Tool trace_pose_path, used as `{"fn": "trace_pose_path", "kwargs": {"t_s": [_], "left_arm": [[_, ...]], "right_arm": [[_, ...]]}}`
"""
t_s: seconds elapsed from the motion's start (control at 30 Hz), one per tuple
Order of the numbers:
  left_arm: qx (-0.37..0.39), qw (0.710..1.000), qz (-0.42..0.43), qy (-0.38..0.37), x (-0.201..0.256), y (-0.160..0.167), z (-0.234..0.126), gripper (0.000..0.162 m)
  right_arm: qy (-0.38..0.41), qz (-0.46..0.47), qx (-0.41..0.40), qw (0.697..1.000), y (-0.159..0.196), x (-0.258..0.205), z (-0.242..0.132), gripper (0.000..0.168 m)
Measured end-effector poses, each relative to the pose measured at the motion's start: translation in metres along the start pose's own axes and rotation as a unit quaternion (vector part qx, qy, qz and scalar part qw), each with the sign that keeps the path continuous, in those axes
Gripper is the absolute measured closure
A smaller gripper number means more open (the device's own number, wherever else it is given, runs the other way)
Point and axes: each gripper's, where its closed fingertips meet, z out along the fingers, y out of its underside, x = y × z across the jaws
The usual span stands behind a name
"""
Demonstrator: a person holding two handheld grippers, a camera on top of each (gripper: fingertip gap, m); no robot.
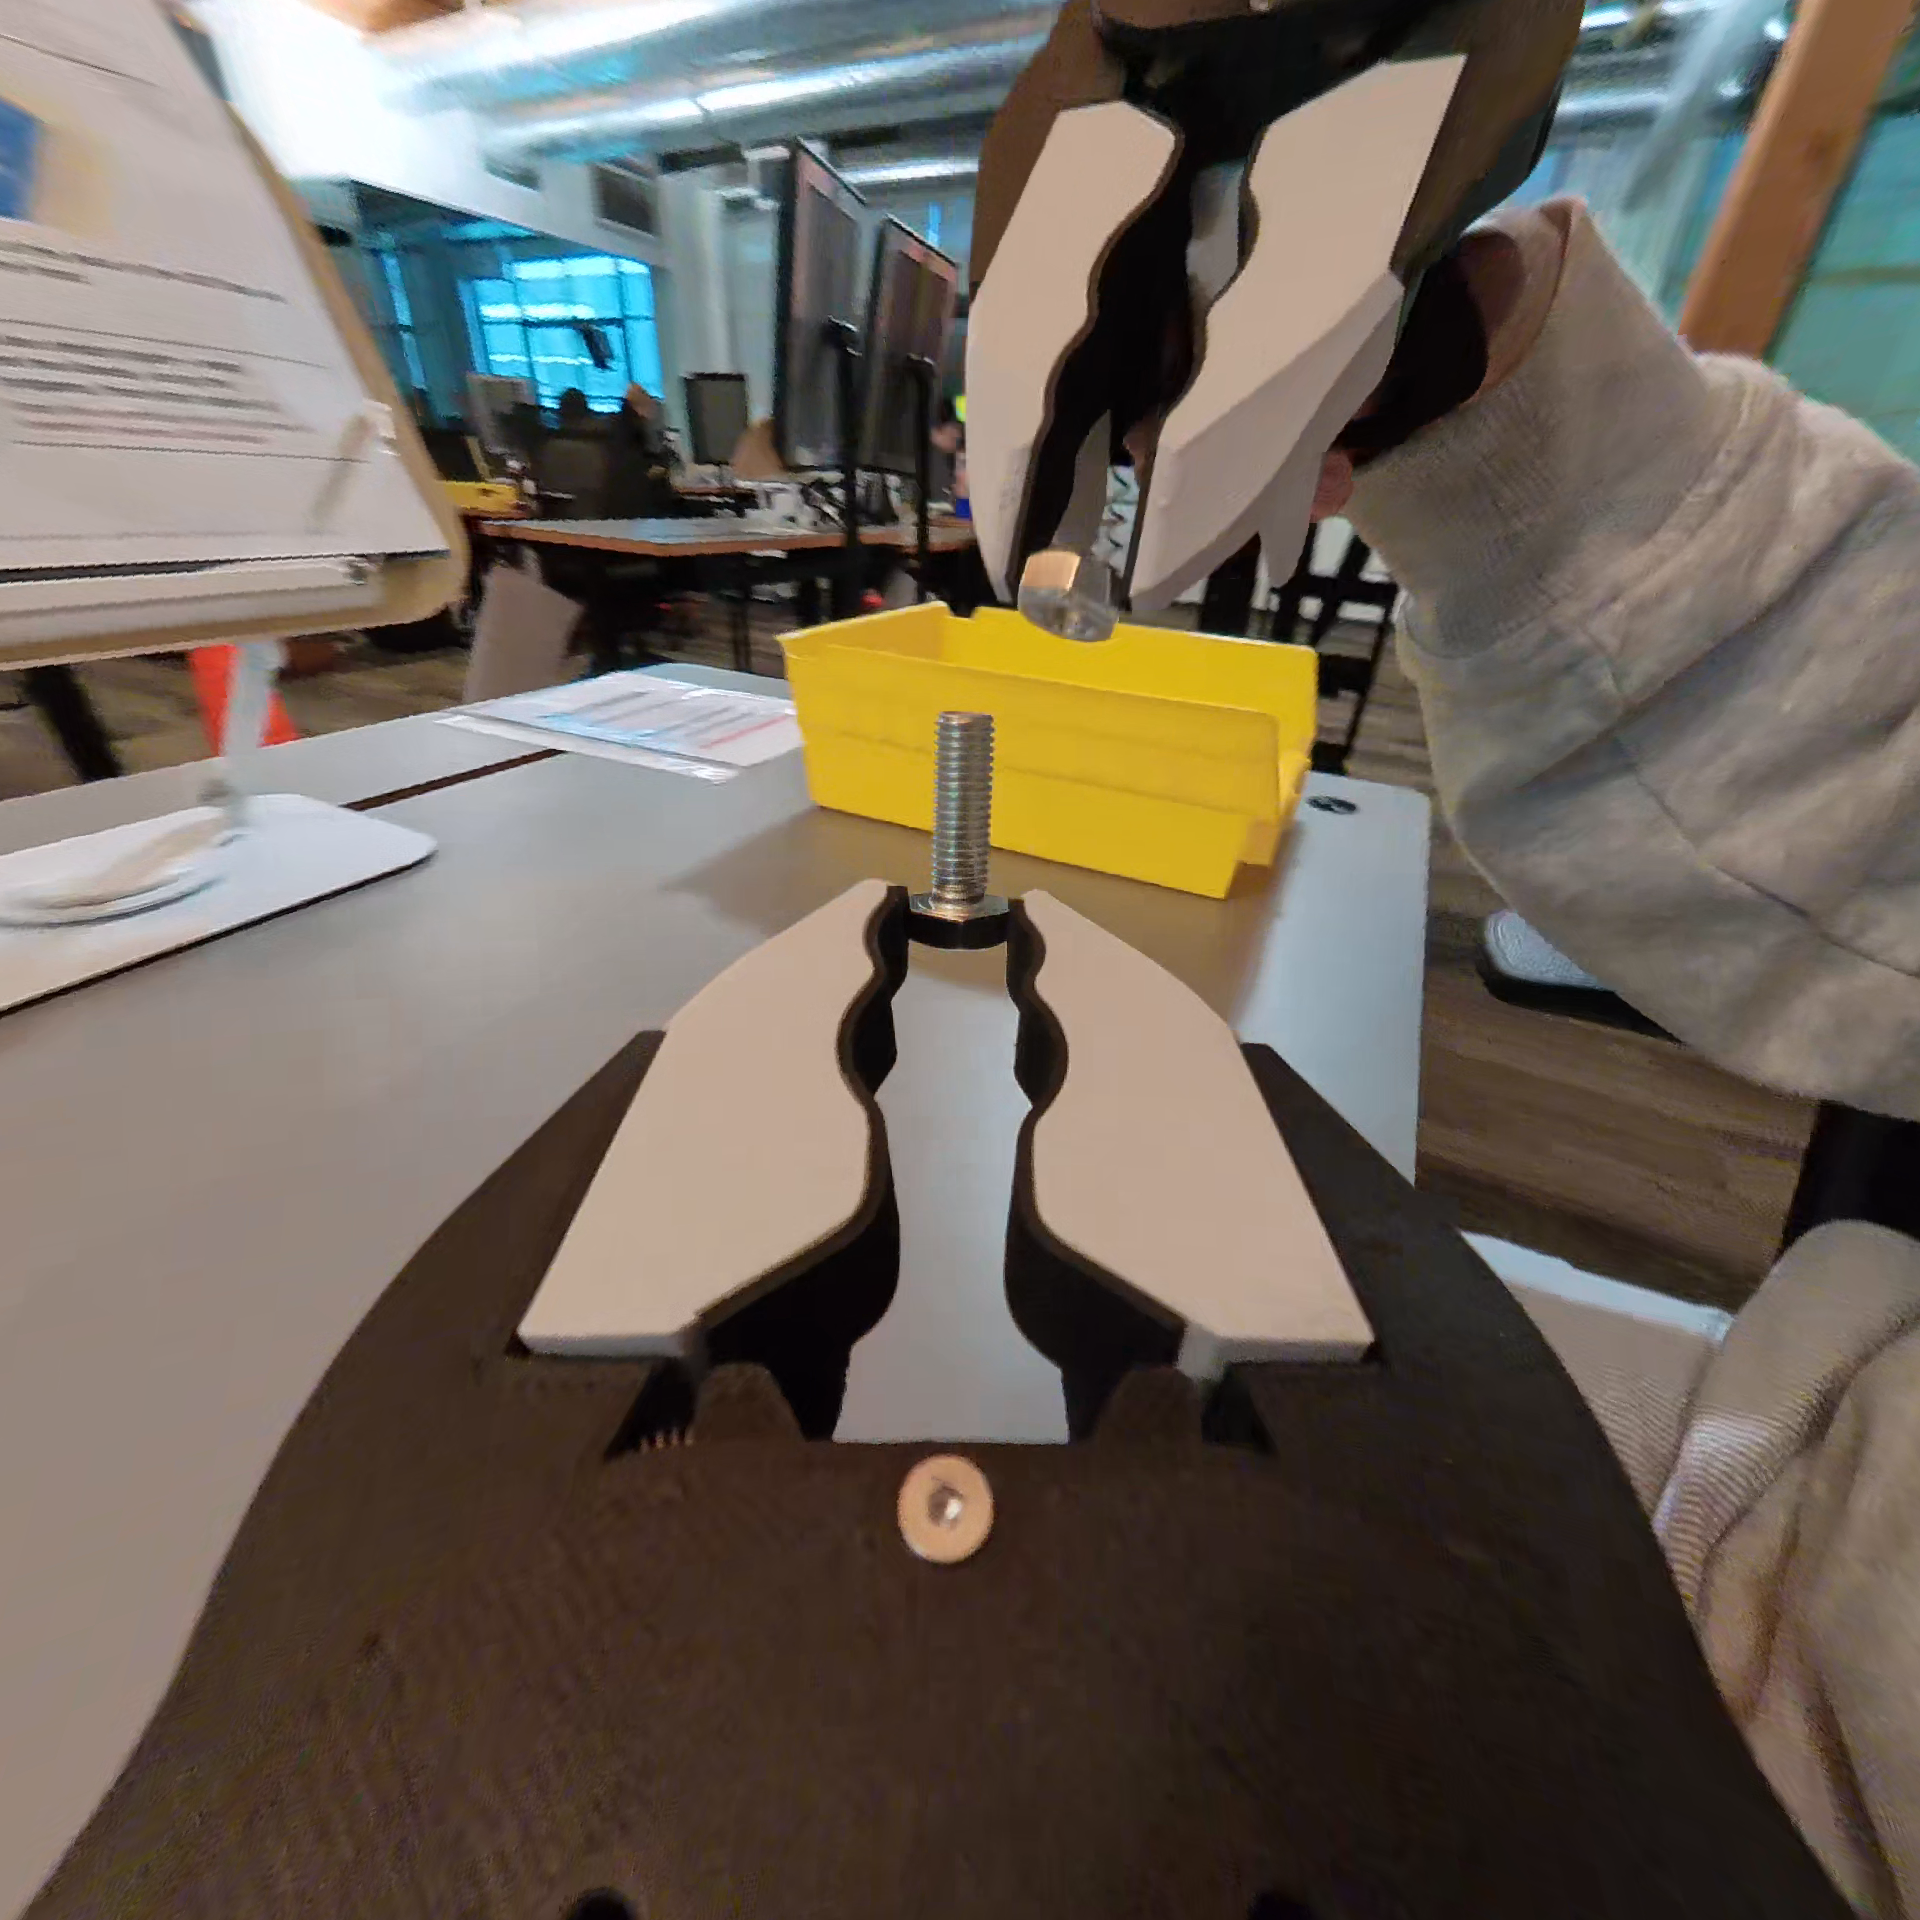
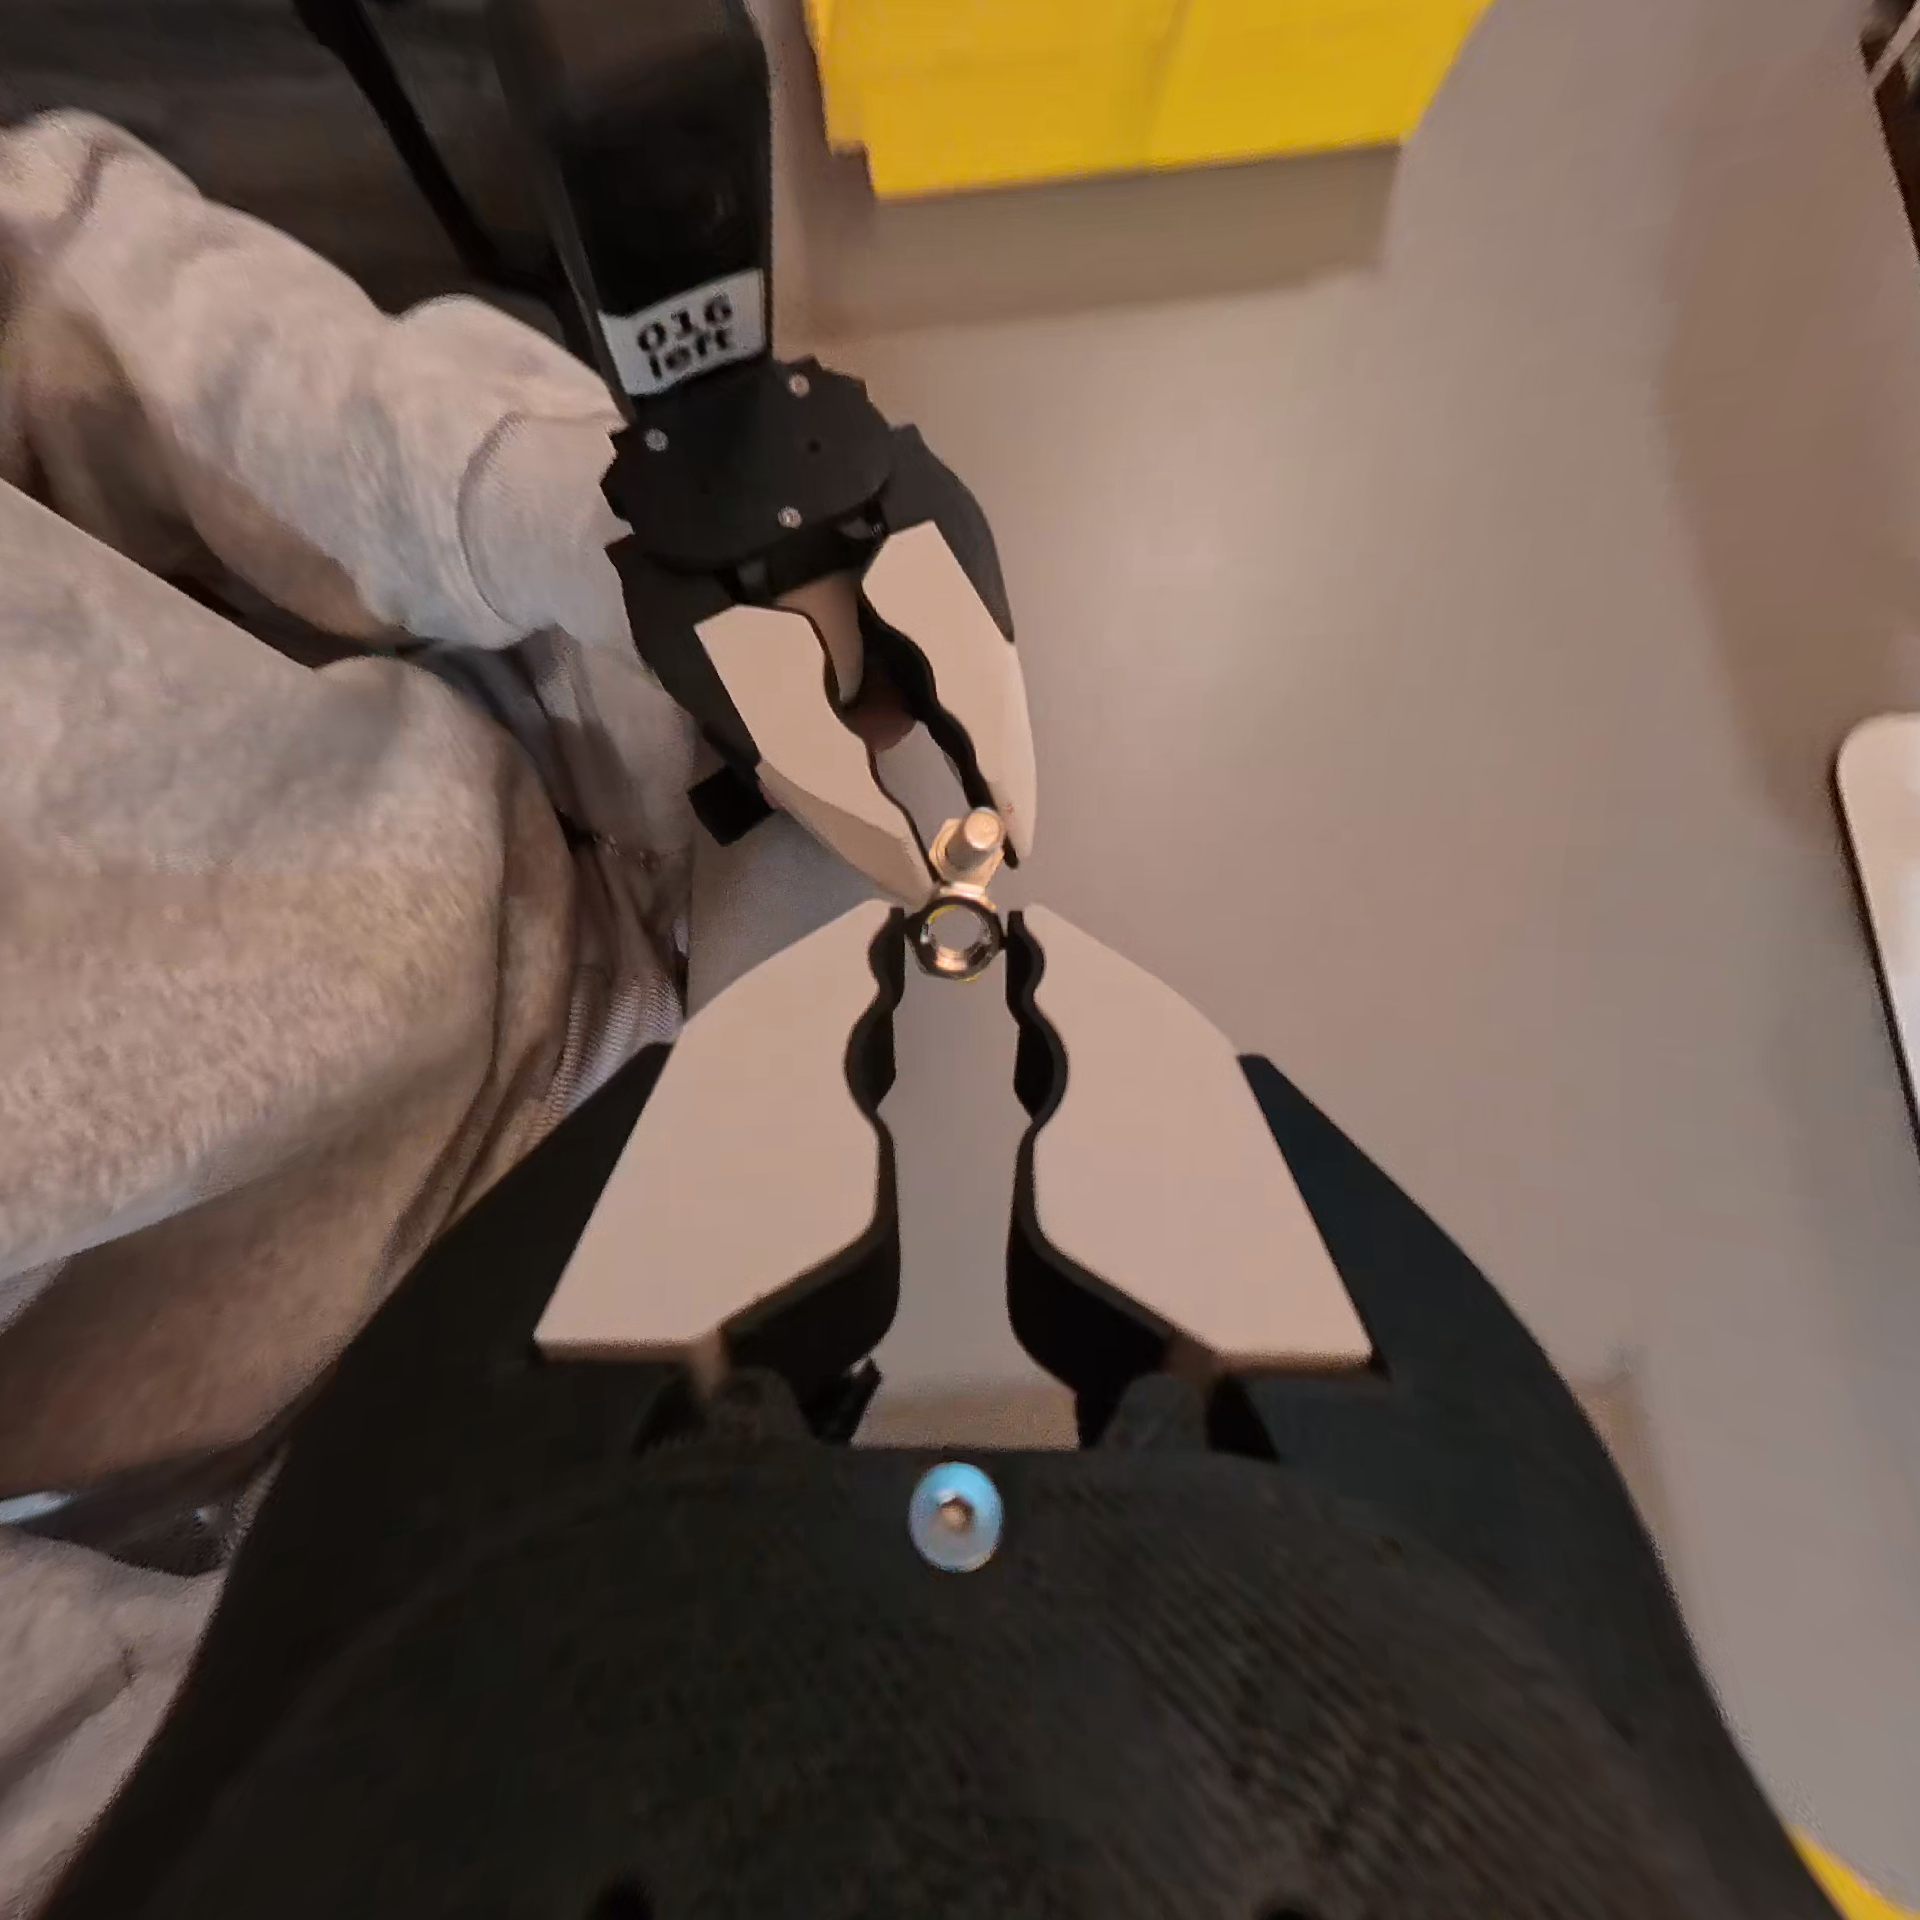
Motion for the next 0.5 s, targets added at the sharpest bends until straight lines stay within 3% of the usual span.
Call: {"fn": "trace_pose_path", "kwargs": {"t_s": [0.27, 0.5], "left_arm": [[-0.016, 0.993, -0.002, 0.114, 0.031, 0.008, 0.039, 0.142], [-0.023, 0.99, 0.014, 0.136, 0.045, 0.012, 0.045, 0.142]], "right_arm": [[0.07, 0.03, -0.066, 0.995, 0.033, -0.005, -0.009, 0.149], [0.056, 0.038, -0.077, 0.995, 0.04, -0.011, -0.01, 0.149]]}}
